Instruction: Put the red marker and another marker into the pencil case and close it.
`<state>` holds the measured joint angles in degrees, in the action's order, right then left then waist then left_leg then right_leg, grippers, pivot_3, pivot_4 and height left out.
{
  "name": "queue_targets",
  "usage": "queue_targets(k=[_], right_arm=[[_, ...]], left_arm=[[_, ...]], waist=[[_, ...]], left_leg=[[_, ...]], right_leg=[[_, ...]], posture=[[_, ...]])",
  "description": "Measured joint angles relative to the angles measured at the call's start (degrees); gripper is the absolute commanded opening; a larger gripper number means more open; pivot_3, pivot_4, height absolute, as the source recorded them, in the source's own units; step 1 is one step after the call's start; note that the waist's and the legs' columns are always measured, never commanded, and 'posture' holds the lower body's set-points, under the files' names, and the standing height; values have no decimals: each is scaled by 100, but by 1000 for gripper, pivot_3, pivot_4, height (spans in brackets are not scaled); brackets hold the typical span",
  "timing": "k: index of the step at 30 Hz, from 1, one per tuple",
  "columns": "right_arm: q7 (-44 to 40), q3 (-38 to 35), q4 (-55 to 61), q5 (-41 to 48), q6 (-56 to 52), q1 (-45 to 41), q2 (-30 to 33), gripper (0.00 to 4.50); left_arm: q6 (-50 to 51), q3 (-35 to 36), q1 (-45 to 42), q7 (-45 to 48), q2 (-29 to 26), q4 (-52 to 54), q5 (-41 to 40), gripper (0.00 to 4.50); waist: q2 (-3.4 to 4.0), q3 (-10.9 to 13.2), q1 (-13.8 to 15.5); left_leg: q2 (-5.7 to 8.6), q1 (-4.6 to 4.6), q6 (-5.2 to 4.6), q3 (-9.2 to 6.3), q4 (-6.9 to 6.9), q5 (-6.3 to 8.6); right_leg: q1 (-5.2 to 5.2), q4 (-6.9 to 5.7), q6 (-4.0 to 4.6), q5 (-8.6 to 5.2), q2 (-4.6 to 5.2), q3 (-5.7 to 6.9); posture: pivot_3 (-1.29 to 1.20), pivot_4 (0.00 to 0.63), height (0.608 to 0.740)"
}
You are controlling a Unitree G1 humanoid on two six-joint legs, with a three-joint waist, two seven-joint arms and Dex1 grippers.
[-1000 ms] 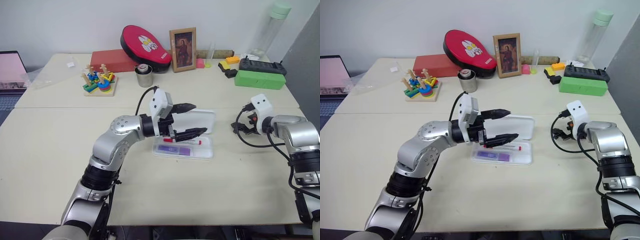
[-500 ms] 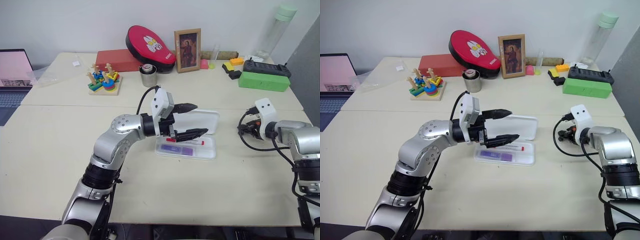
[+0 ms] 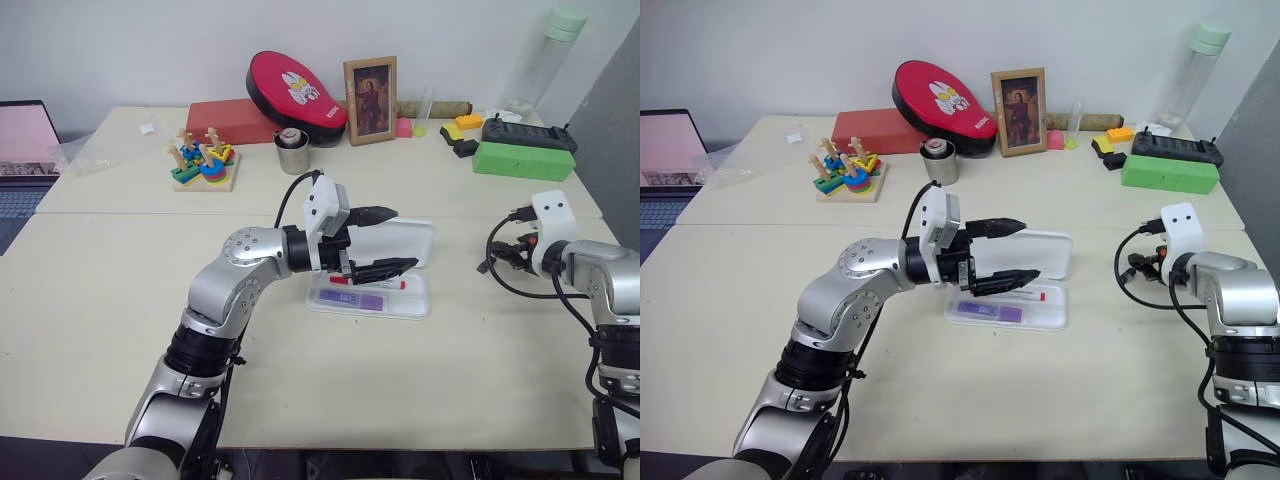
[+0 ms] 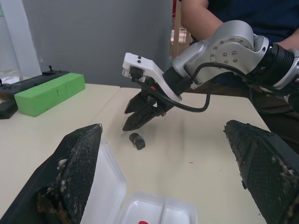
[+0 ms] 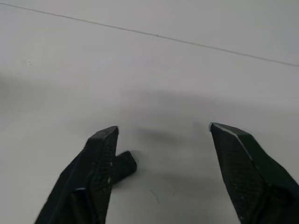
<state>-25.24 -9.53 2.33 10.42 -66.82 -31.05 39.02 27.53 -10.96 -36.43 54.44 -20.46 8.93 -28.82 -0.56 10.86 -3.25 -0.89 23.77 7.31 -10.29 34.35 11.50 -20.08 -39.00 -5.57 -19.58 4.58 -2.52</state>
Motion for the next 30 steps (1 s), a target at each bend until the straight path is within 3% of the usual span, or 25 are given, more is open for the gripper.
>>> queue_targets(k=[2, 10, 18, 21, 30], right_arm=[[83, -48, 303, 40, -293, 84, -91, 4481], [512, -287, 721, 252, -1142, 9, -793, 4493], [782, -135, 694, 163, -1070, 191, -841, 4493], [788, -103, 665, 169, -994, 192, -843, 4067], [826, -54, 656, 206, -881, 188, -942, 2044]], left_arm=[[0, 0, -1, 2, 0, -1, 1, 4500], [-13, 0, -35, 54, 28, -74, 45, 4500], [-18, -1, -58, 131, 55, -142, 93, 4500], [-18, -1, -59, 135, 54, -141, 93, 4500], [-16, -1, -90, 137, 50, -142, 93, 4500]], waist=[[0, 0, -8], [2, -1, -5], [3, -1, -5], [3, -1, -6], [3, -2, -6]], left_leg=[[0, 0, 0, 0, 1, 0], [1, -1, -6, 0, -1, 2], [0, -2, -7, 0, -1, 3], [0, -2, -8, 0, 0, 3], [0, -2, -8, 0, 1, 3]], right_leg=[[0, 0, 0, 0, 0, 0], [0, -3, 0, 0, 0, -1], [-1, -5, 0, 0, 0, -1], [0, -5, 0, 0, 0, -1], [1, -6, 0, 0, 0, -1]], posture=[[0, 150, 740], [0, 150, 740], [0, 150, 740], [0, 150, 740], [0, 150, 740]])
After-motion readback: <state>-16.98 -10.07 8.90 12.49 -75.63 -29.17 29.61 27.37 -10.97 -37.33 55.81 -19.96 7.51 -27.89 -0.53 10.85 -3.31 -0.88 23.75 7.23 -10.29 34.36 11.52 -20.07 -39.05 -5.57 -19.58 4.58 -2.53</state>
